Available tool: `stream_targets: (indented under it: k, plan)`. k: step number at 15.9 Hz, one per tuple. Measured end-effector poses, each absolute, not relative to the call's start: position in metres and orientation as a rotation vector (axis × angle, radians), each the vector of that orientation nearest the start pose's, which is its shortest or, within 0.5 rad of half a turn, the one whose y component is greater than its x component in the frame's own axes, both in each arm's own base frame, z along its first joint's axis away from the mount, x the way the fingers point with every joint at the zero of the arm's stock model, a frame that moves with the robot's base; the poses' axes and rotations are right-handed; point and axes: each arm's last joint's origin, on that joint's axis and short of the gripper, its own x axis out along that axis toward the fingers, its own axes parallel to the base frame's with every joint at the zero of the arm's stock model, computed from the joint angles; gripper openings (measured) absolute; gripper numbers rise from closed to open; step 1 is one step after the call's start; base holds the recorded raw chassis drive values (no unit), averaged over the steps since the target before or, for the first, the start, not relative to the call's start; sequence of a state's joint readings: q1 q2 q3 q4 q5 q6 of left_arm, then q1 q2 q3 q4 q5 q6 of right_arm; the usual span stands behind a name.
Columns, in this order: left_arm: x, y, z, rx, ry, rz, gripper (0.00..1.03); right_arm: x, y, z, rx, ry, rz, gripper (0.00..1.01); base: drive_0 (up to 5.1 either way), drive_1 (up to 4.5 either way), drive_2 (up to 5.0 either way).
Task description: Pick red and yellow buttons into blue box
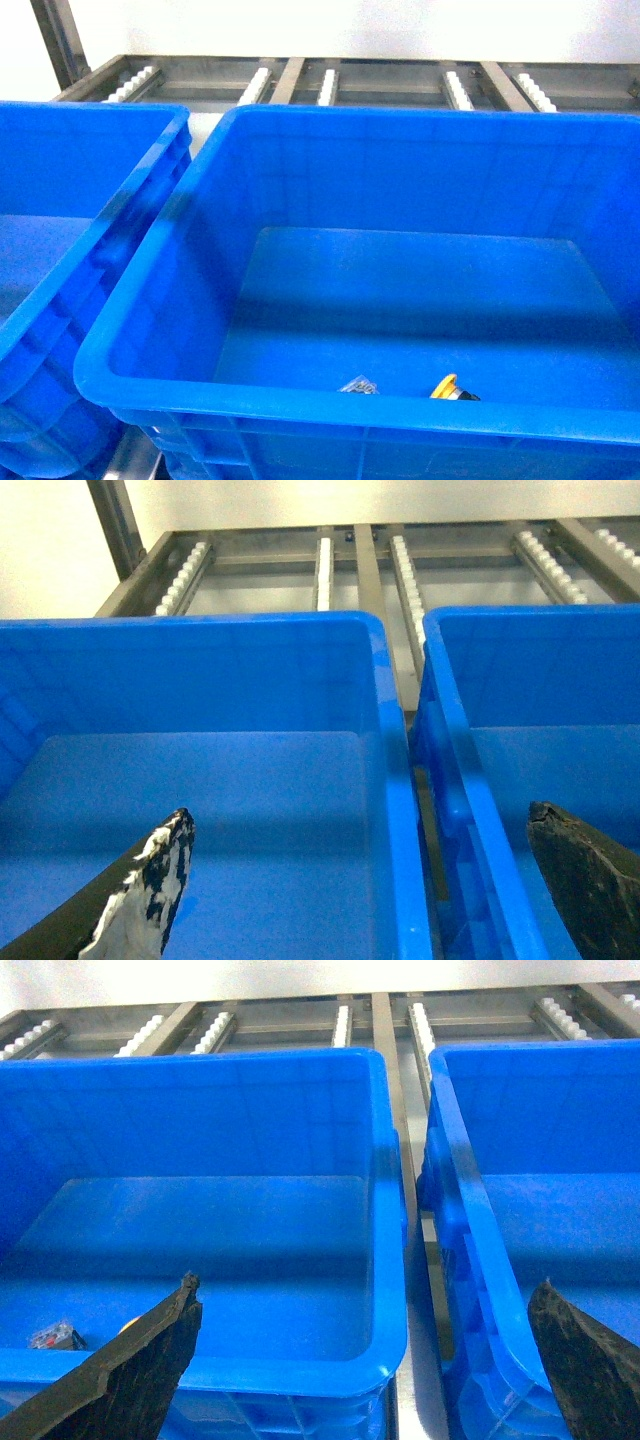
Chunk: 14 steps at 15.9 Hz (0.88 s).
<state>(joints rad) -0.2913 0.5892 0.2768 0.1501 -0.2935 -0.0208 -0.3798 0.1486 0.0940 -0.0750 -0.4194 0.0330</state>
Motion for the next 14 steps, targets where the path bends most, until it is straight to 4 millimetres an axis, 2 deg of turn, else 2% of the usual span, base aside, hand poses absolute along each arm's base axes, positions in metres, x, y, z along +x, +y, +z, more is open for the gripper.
stream_targets:
  k: [1, 2, 3, 5, 7, 8, 11, 14]
  plan:
    - [0.143, -0.034, 0.216, 0.027, 0.159, 0.004, 0.98, 0.097, -0.026, 0.177, 0.083, 0.119, 0.038, 0.98, 0.0, 0.0, 0.0]
    - [0.143, -0.034, 0.217, 0.025, 0.145, 0.003, 0.97, 0.098, -0.026, 0.177, 0.053, 0.063, 0.024, 0.94, 0.0, 0.0, 0.0]
    - [0.142, -0.033, 0.217, -0.003, 0.047, -0.011, 0.89, 0.098, -0.024, 0.175, 0.025, 0.015, 0.001, 0.85, 0.0, 0.0, 0.0]
    - [0.135, -0.023, 0.204, -0.014, 0.007, 0.003, 0.66, 0.097, -0.017, 0.168, 0.006, -0.004, 0.009, 0.61, 0.0, 0.0, 0.0]
    - [0.131, -0.018, 0.198, -0.014, 0.003, 0.004, 0.47, 0.097, -0.013, 0.168, 0.005, -0.011, 0.006, 0.42, 0.0, 0.0, 0.0]
    - [0.128, -0.015, 0.194, -0.014, 0.004, 0.004, 0.33, 0.097, -0.011, 0.168, 0.005, -0.008, 0.006, 0.28, 0.0, 0.0, 0.0]
    - [0.123, -0.01, 0.186, -0.014, 0.007, -0.003, 0.05, 0.097, 0.002, 0.167, 0.004, -0.007, 0.031, 0.01, 0.0, 0.0, 0.0]
    - [0.119, 0.001, 0.181, -0.012, 0.002, 0.025, 0.02, 0.097, 0.0, 0.167, 0.0, -0.005, 0.002, 0.02, 0.0, 0.0, 0.0]
